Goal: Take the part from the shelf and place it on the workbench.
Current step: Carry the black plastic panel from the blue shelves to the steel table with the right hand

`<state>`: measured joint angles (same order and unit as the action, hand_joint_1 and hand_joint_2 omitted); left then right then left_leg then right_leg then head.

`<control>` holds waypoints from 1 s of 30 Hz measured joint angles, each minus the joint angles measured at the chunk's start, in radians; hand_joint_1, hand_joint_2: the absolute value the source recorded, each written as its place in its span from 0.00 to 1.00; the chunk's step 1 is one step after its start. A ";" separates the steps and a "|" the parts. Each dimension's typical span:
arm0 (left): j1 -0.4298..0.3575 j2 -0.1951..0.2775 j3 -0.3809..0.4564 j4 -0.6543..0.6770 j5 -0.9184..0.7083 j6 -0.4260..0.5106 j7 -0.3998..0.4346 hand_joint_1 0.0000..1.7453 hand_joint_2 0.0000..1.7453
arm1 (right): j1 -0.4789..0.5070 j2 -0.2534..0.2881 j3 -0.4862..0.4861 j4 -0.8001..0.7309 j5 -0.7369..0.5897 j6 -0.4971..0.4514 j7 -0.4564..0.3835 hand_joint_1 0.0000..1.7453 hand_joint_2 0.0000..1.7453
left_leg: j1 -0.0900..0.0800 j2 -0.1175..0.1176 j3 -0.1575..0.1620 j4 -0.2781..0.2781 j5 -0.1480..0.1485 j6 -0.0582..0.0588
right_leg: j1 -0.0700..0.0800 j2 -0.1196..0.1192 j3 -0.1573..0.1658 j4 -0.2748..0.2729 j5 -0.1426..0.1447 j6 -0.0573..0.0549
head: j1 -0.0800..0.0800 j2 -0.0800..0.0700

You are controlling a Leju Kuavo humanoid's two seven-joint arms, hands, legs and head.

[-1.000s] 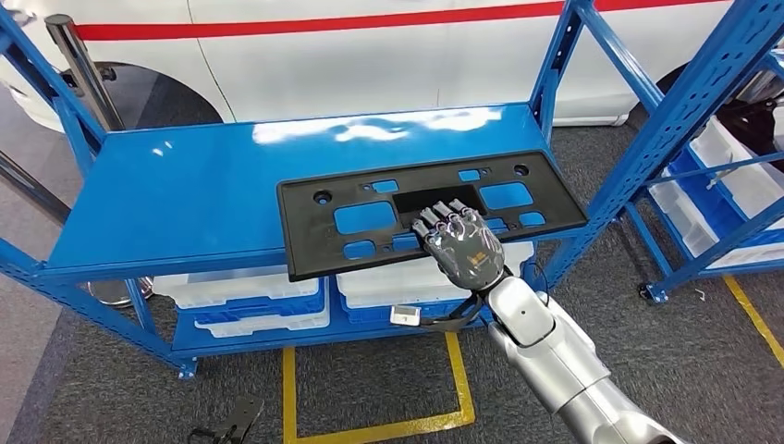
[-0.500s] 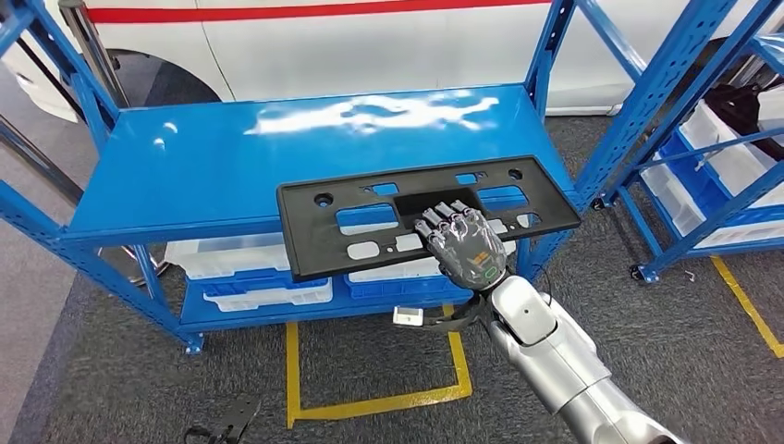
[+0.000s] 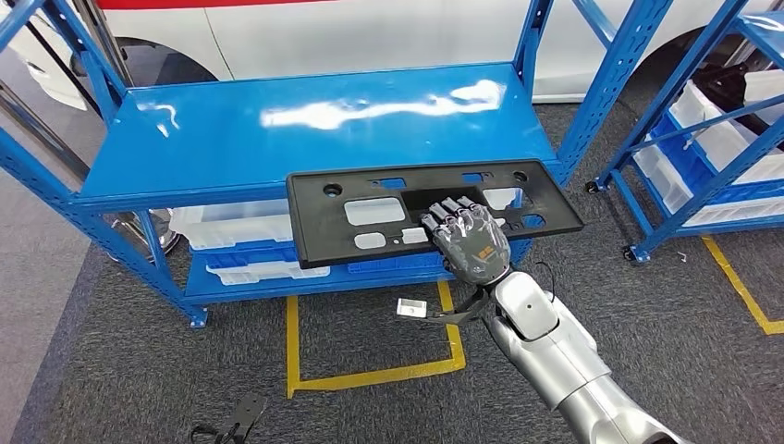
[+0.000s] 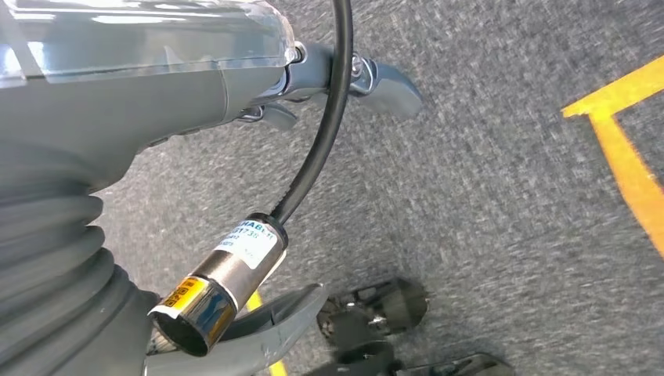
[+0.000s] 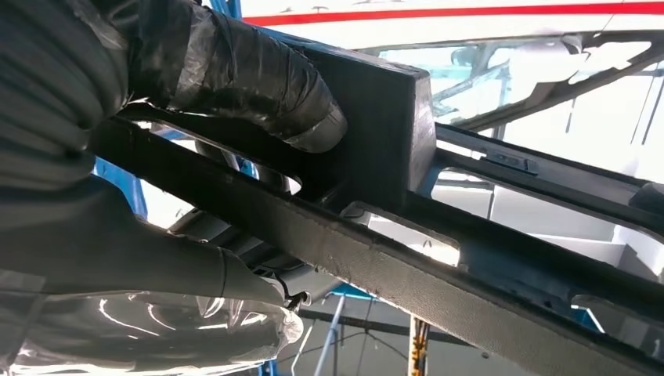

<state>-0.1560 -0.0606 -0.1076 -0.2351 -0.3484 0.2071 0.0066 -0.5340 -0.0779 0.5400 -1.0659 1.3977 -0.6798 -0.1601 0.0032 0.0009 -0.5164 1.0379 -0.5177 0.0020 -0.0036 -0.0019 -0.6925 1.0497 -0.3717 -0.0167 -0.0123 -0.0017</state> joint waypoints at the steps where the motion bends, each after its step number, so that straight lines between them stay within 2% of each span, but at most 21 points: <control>1: 0.000 0.000 0.000 0.000 0.000 0.001 0.000 0.00 1.00 | -0.001 0.002 -0.002 0.000 0.000 0.000 -0.001 1.00 1.00 | -0.003 0.000 0.007 -0.017 0.000 0.002 | -0.001 0.000 0.001 -0.005 0.009 0.007 | 0.000 0.000; 3: -0.001 -0.001 0.000 0.000 0.000 0.002 0.000 0.00 1.00 | -0.001 0.004 -0.005 0.001 -0.002 0.000 -0.006 1.00 1.00 | -0.001 0.002 -0.001 -0.030 0.022 0.014 | -0.001 0.002 0.001 -0.013 0.020 0.020 | 0.000 0.000; 4: -0.001 -0.002 0.000 0.000 0.000 0.003 0.000 0.00 1.00 | -0.001 0.004 -0.008 0.002 -0.002 0.000 -0.009 1.00 1.00 | 0.001 0.005 -0.008 -0.037 0.037 0.023 | -0.001 0.003 -0.005 -0.005 0.001 0.026 | 0.001 0.000; 6: -0.001 -0.003 0.000 0.000 -0.001 0.004 0.001 0.00 1.00 | 0.000 0.003 -0.012 0.004 -0.002 0.000 -0.012 1.00 1.00 | 0.005 0.010 -0.031 -0.045 0.067 0.036 | -0.005 0.004 -0.030 0.070 -0.090 0.035 | 0.002 0.000; 8: 0.000 -0.003 0.000 0.000 -0.001 0.005 0.001 0.00 1.00 | 0.003 0.003 -0.014 0.005 -0.001 0.000 -0.012 1.00 1.00 | 0.005 0.010 -0.065 -0.044 0.093 0.038 | -0.010 0.004 -0.055 0.197 -0.177 0.045 | 0.003 0.000; 9: 0.001 -0.003 0.000 0.000 -0.001 0.005 0.001 0.00 1.00 | 0.005 0.003 -0.015 0.005 0.000 0.000 -0.013 1.00 1.00 | 0.005 0.010 -0.083 -0.042 0.106 0.037 | -0.012 0.004 -0.056 0.245 -0.186 0.050 | 0.003 0.000; 10: 0.002 -0.003 0.000 0.000 -0.001 0.005 0.001 0.00 1.00 | 0.007 0.003 -0.015 0.005 0.000 0.000 -0.015 1.00 1.00 | 0.006 0.010 -0.101 -0.039 0.117 0.034 | -0.015 0.003 -0.044 0.265 -0.173 0.053 | 0.003 0.000; 11: 0.002 -0.003 0.000 0.000 -0.001 0.005 0.001 0.00 1.00 | 0.007 0.004 -0.015 0.005 0.000 0.000 -0.017 1.00 1.00 | 0.007 0.010 -0.118 -0.035 0.127 0.031 | -0.018 0.003 -0.015 0.250 -0.147 0.055 | 0.003 0.000; 12: 0.002 -0.003 0.000 0.000 -0.001 0.005 0.001 0.00 1.00 | 0.007 0.004 -0.015 0.005 -0.001 0.000 -0.018 1.00 1.00 | 0.007 0.010 -0.133 -0.029 0.136 0.028 | -0.020 0.002 0.031 0.201 -0.124 0.056 | 0.003 0.000; 14: 0.003 -0.003 0.000 0.000 -0.001 0.005 0.000 0.00 1.00 | 0.005 0.004 -0.016 0.004 -0.001 0.000 -0.019 1.00 1.00 | 0.006 0.009 -0.156 -0.017 0.150 0.017 | -0.019 0.003 0.132 0.067 -0.132 0.049 | 0.002 0.000; 15: 0.004 -0.003 0.000 0.000 -0.001 0.005 0.000 0.00 1.00 | 0.005 0.004 -0.017 0.004 -0.001 0.000 -0.020 1.00 1.00 | 0.006 0.008 -0.161 -0.015 0.157 0.011 | -0.016 0.004 0.163 0.017 -0.146 0.042 | 0.002 0.000; 16: 0.004 -0.003 0.000 0.000 -0.001 0.005 0.000 0.00 1.00 | 0.004 0.004 -0.018 0.004 -0.001 0.000 -0.020 1.00 1.00 | 0.006 0.008 -0.164 -0.015 0.166 0.004 | -0.012 0.005 0.175 -0.009 -0.157 0.034 | 0.002 0.000; 18: 0.006 -0.003 0.000 0.000 -0.002 0.005 -0.001 0.00 1.00 | 0.003 0.005 -0.020 0.005 0.000 0.000 -0.020 1.00 1.00 | 0.008 0.008 -0.167 -0.020 0.180 -0.010 | -0.010 0.004 0.166 -0.018 -0.142 0.017 | 0.004 0.000; 19: 0.008 -0.003 0.000 0.000 -0.001 0.005 -0.001 0.00 1.00 | 0.003 0.005 -0.020 0.005 0.001 0.000 -0.020 1.00 1.00 | 0.009 0.007 -0.175 -0.012 0.166 -0.016 | -0.011 0.002 0.157 -0.021 -0.130 0.007 | 0.004 0.000; 20: 0.009 -0.003 0.000 0.000 -0.002 0.005 -0.001 0.00 1.00 | 0.003 0.006 -0.020 0.005 0.002 0.000 -0.019 1.00 1.00 | 0.010 0.006 -0.185 0.013 0.132 -0.020 | -0.014 0.000 0.146 -0.025 -0.116 -0.002 | 0.004 0.000; 22: 0.010 -0.003 0.000 0.000 -0.002 0.005 -0.001 0.00 1.00 | 0.003 0.006 -0.020 0.005 0.000 0.000 -0.019 1.00 1.00 | 0.012 0.005 -0.215 0.119 0.026 -0.026 | -0.015 -0.002 0.117 -0.027 -0.088 -0.014 | 0.003 0.000; 23: 0.010 -0.003 0.000 0.000 -0.002 0.005 -0.001 0.00 1.00 | 0.004 0.006 -0.020 0.005 -0.003 0.000 -0.020 1.00 1.00 | 0.012 0.005 -0.227 0.184 -0.015 -0.028 | -0.014 -0.003 0.101 -0.026 -0.076 -0.016 | 0.003 0.000; 24: 0.011 -0.003 0.000 0.000 -0.002 0.005 -0.001 0.00 1.00 | 0.005 0.006 -0.020 0.005 -0.008 0.000 -0.021 1.00 1.00 | 0.012 0.005 -0.231 0.236 -0.032 -0.031 | -0.013 -0.003 0.083 -0.024 -0.063 -0.015 | 0.003 0.000; 26: 0.011 -0.003 0.000 0.000 -0.002 0.005 -0.001 0.00 1.00 | 0.007 0.006 -0.020 0.006 -0.015 0.000 -0.023 1.00 1.00 | 0.013 0.005 -0.196 0.256 0.000 -0.032 | -0.013 -0.003 0.048 -0.018 -0.040 -0.011 | 0.003 0.000; 28: 0.009 -0.002 0.000 0.000 -0.002 0.005 -0.001 0.00 1.00 | 0.008 0.006 -0.020 0.006 -0.019 0.000 -0.025 1.00 1.00 | 0.013 0.005 -0.102 0.155 0.033 -0.028 | -0.013 -0.003 0.016 -0.008 -0.021 -0.004 | 0.003 0.000; 30: 0.006 -0.003 0.000 0.000 -0.002 0.005 -0.001 0.00 1.00 | 0.007 0.006 -0.020 0.005 -0.030 0.000 -0.030 1.00 1.00 | 0.009 0.002 -0.016 0.029 0.011 -0.019 | -0.011 -0.003 -0.001 -0.001 -0.004 0.008 | 0.003 0.000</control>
<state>-0.1503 -0.0631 -0.1075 -0.2350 -0.3501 0.2121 0.0052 -0.5269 -0.0722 0.5196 -1.0607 1.3679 -0.6798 -0.1902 0.0126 0.0028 -0.5327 1.0673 -0.5064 -0.0169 -0.0148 -0.0050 -0.6932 1.0489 -0.3758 -0.0091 -0.0090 -0.0018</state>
